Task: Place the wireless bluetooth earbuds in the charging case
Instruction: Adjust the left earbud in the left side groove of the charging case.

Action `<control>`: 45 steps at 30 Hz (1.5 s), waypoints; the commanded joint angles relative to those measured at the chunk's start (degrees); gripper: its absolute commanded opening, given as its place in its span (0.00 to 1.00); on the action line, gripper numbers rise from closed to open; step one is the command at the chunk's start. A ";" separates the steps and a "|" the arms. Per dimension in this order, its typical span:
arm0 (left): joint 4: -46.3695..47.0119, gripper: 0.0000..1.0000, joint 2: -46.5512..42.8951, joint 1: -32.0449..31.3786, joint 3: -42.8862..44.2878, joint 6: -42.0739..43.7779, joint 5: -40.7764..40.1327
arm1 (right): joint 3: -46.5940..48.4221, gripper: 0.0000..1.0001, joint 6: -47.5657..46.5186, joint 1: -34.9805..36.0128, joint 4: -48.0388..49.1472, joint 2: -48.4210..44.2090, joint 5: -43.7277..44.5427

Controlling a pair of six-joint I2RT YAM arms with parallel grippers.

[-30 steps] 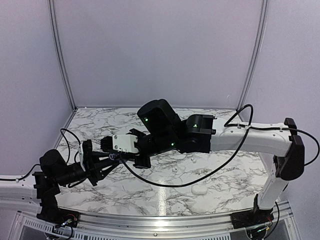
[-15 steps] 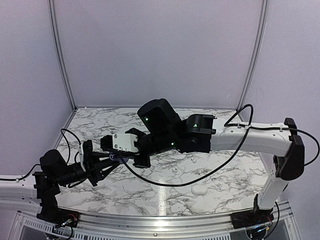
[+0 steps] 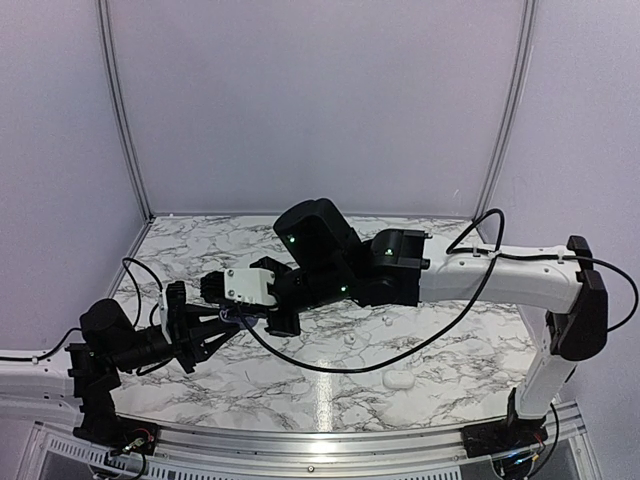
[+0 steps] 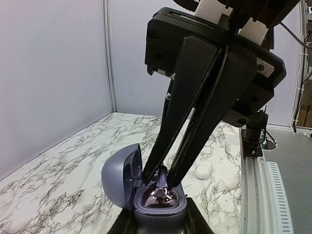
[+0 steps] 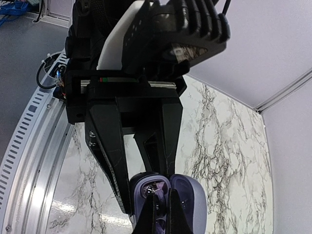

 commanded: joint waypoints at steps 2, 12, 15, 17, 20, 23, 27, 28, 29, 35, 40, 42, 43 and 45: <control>2.53 0.00 0.15 -0.58 0.59 1.30 2.18 | 1.65 0.00 0.08 -0.41 0.77 1.56 1.37; 2.34 0.00 1.22 -0.90 0.94 2.07 2.19 | 1.67 0.00 -0.47 -0.52 -1.41 1.64 -1.70; 2.31 0.00 0.99 -0.90 0.99 1.82 0.80 | 1.49 0.00 -0.78 -0.37 -1.73 0.99 -1.89; 2.19 0.00 0.75 -0.90 0.99 1.43 -0.16 | 1.19 0.03 -0.96 -0.33 -1.61 0.06 -1.83; 2.10 0.00 0.20 -0.87 0.90 0.58 -0.98 | 0.80 0.11 -1.01 -0.33 -1.27 -1.15 -1.98; 1.93 0.00 0.21 -0.82 0.95 0.47 -1.43 | -0.23 0.15 -1.38 -0.25 -0.69 -2.53 -2.16; 1.92 0.00 0.31 -0.86 1.08 0.64 -1.44 | -1.80 0.22 -2.12 -0.12 0.21 -4.54 -2.78; 1.92 0.00 0.46 -0.86 1.08 0.71 -1.35 | -2.46 0.27 -2.42 -0.08 0.69 -5.12 -3.00; 1.92 0.00 0.56 -0.82 1.08 0.75 -1.25 | -2.99 0.30 -2.75 -0.01 1.02 -5.64 -3.20; 1.92 0.00 0.69 -0.85 1.08 1.27 1.12 | -5.92 0.44 -3.34 -0.11 3.74 -8.24 -4.35; 2.09 0.00 -0.51 -0.89 1.08 1.01 3.87 | -7.37 0.56 -2.80 -1.56 4.41 -9.02 -5.81; 2.17 0.00 -0.93 -0.90 0.99 0.91 4.73 | -8.03 0.61 -1.99 -2.45 4.99 -9.35 -7.41; 2.18 0.00 -1.14 -0.90 0.99 0.82 5.07 | -8.37 0.64 -1.53 -2.83 5.42 -9.50 -8.01; 2.31 0.00 -1.34 -0.90 0.97 0.65 5.77 | -9.09 0.73 -0.83 -3.98 6.03 -9.73 -9.34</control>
